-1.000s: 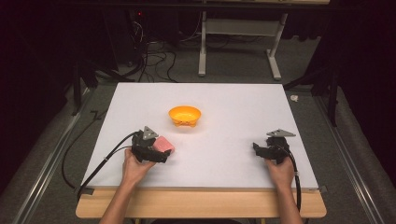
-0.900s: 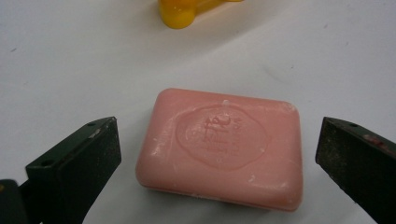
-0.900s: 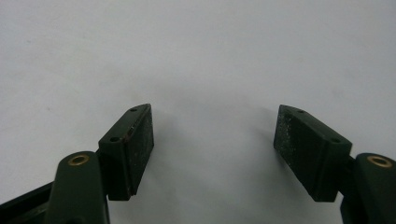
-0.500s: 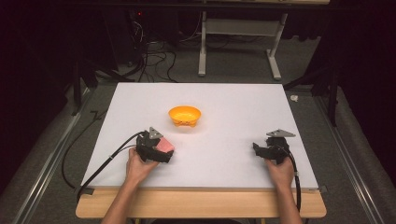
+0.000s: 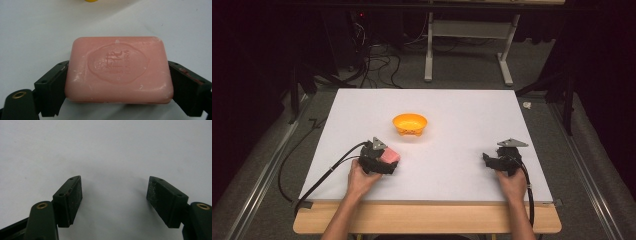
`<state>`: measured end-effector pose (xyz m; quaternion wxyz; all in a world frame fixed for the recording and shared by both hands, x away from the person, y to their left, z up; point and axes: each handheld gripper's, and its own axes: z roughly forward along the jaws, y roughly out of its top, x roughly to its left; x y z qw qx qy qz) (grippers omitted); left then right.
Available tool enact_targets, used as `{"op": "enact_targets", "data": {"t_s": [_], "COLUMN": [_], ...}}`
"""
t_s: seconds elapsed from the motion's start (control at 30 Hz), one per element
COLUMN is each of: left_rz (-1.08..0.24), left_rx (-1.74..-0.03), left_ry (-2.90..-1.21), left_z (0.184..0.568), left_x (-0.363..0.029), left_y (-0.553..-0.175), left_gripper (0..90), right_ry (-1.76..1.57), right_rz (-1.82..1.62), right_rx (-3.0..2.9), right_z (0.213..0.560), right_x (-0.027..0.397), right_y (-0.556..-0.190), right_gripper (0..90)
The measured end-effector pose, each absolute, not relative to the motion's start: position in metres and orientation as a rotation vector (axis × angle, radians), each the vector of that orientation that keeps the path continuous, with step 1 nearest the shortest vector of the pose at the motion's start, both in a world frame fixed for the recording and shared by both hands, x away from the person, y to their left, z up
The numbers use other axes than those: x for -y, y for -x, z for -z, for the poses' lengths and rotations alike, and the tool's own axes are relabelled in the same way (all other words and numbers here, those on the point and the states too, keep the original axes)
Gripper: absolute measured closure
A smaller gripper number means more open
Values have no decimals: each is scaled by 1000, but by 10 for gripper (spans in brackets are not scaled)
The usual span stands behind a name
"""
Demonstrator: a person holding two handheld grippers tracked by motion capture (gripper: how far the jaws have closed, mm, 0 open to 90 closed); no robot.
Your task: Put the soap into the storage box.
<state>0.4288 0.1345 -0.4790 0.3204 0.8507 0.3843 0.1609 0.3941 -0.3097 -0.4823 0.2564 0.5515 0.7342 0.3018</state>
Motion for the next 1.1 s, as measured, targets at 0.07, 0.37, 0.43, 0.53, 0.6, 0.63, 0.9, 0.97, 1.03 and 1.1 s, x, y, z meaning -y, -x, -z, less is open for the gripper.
{"op": "enact_targets", "data": {"t_s": [0.07,0.37,0.43,0.53,0.6,0.63,0.9,0.97,1.03,1.1], "left_rz": [-423,-415,-418,-428,-435,-432,-410,-412,-408,-404], "left_rx": [-1012,-1012,-1014,-1018,-1023,-1028,-1054,-1063,-1070,-1077], "left_ry": [-2235,-2241,-2246,-2248,-2252,-2249,-2194,-2180,-2168,-2153], "left_z": [479,478,478,477,477,475,464,461,458,455], "left_x": [-134,-135,-135,-135,-136,-136,-141,-143,-144,-146], "left_y": [-429,-429,-428,-427,-427,-426,-425,-424,-424,-424], "left_gripper": [130,133,133,133,133,133,134,134,134,134], "right_ry": [-1497,-1496,-1497,-1497,-1497,-1494,-1493,-1493,-1493,-1492], "right_rz": [-819,-820,-820,-819,-819,-819,-818,-818,-818,-817], "right_rx": [-1992,-1992,-1992,-1992,-1992,-1993,-1993,-1993,-1993,-1993], "right_z": [482,482,482,482,482,482,482,482,482,482], "right_x": [310,310,310,310,310,310,310,310,310,310], "right_y": [-394,-394,-394,-394,-394,-394,-394,-394,-394,-394], "right_gripper": [293,293,293,293,293,293,293,293,293,293]}}
